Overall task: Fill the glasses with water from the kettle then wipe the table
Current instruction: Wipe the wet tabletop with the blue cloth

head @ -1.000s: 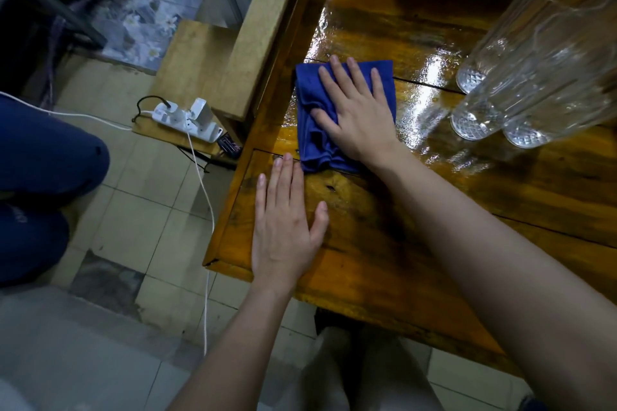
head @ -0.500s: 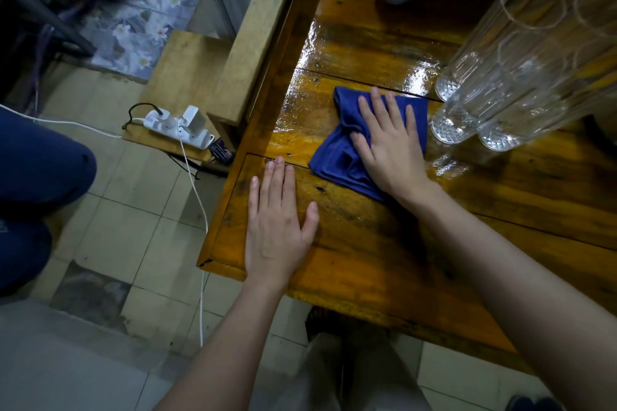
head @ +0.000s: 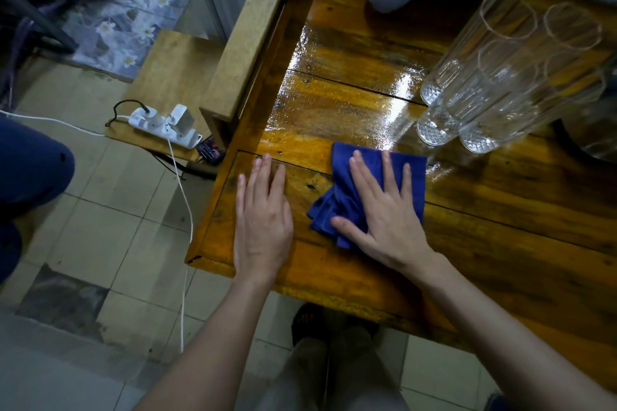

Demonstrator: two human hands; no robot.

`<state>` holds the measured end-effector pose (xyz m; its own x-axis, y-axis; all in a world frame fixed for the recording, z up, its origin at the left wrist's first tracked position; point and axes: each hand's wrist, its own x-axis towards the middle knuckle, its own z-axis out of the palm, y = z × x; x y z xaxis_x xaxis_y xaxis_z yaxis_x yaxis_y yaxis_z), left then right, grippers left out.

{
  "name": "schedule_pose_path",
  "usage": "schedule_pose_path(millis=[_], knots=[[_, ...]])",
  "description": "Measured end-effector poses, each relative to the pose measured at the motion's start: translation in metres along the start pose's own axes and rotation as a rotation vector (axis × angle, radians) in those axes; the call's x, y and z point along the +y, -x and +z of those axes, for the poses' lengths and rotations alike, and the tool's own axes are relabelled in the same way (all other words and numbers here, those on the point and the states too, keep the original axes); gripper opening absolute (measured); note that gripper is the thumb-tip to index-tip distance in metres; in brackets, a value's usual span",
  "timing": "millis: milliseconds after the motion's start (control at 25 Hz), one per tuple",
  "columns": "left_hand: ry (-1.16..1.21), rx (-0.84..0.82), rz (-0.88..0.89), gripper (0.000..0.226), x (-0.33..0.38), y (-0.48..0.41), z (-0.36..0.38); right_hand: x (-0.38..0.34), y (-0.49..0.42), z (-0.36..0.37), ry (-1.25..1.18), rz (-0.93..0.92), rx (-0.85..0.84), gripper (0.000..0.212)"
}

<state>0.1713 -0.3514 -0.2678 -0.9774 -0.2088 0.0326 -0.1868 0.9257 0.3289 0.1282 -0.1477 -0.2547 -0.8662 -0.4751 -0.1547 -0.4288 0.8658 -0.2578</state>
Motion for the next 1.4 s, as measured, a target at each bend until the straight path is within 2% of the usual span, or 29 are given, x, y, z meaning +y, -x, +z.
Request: schedule_pose_path(millis=[80, 160, 320, 680, 960, 1200, 1400], knots=[[-0.029, 0.064, -0.119, 0.050, -0.002, -0.001, 0.000, 0.003, -0.001, -0.004, 0.060, -0.191, -0.088, 0.095], [-0.069, 0.069, -0.150, 0.052, -0.002, -0.001, 0.001, 0.004, -0.011, -0.004, 0.136, -0.305, -0.120, 0.093], [-0.096, 0.041, -0.123, 0.054, -0.002, -0.001, 0.003, -0.016, -0.053, 0.006, 0.157, -0.372, -0.079, 0.077], [-0.083, 0.029, -0.150, 0.054, -0.001, -0.002, 0.002, -0.035, -0.141, 0.010, 0.105, -0.188, 0.049, 0.072], [-0.075, 0.007, -0.156, 0.063, 0.000, -0.001, -0.001, 0.021, -0.192, -0.014, 0.015, 0.007, 0.090, 0.068], [-0.080, -0.013, -0.147, 0.076, 0.001, -0.003, -0.003, 0.022, -0.182, -0.014, -0.033, 0.049, 0.130, 0.066], [-0.101, -0.040, -0.141, 0.088, 0.002, -0.004, -0.005, 0.007, -0.127, -0.003, 0.011, 0.026, 0.104, 0.068]])
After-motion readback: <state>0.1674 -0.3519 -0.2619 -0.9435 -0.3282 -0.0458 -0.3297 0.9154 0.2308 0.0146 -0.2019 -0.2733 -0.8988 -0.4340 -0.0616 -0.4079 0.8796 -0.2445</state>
